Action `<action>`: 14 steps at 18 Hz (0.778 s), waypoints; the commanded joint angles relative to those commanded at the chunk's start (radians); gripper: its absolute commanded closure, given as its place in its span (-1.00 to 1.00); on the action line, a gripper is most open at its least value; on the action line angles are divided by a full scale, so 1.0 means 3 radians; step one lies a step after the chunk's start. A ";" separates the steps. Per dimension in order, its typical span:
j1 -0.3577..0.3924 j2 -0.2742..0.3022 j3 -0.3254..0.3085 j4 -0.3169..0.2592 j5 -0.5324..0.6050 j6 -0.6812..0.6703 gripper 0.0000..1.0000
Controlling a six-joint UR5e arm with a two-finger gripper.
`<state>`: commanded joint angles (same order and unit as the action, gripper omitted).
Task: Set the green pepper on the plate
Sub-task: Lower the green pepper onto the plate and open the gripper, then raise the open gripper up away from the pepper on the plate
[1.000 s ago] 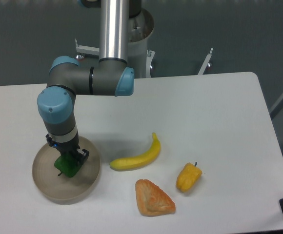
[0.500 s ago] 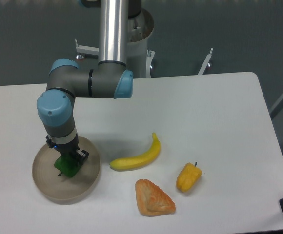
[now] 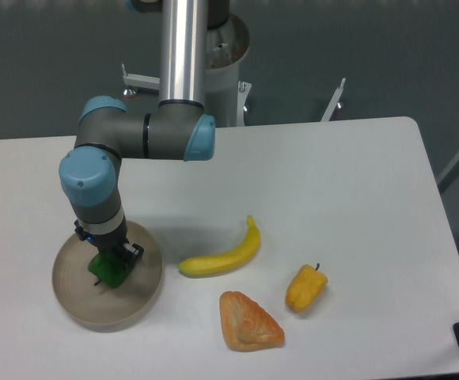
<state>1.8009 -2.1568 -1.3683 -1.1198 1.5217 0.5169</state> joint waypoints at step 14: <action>0.0010 0.0199 -0.0082 -0.0036 0.0046 0.0082 -1.00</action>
<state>1.8039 -2.0970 -1.3928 -1.1305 1.5354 0.5414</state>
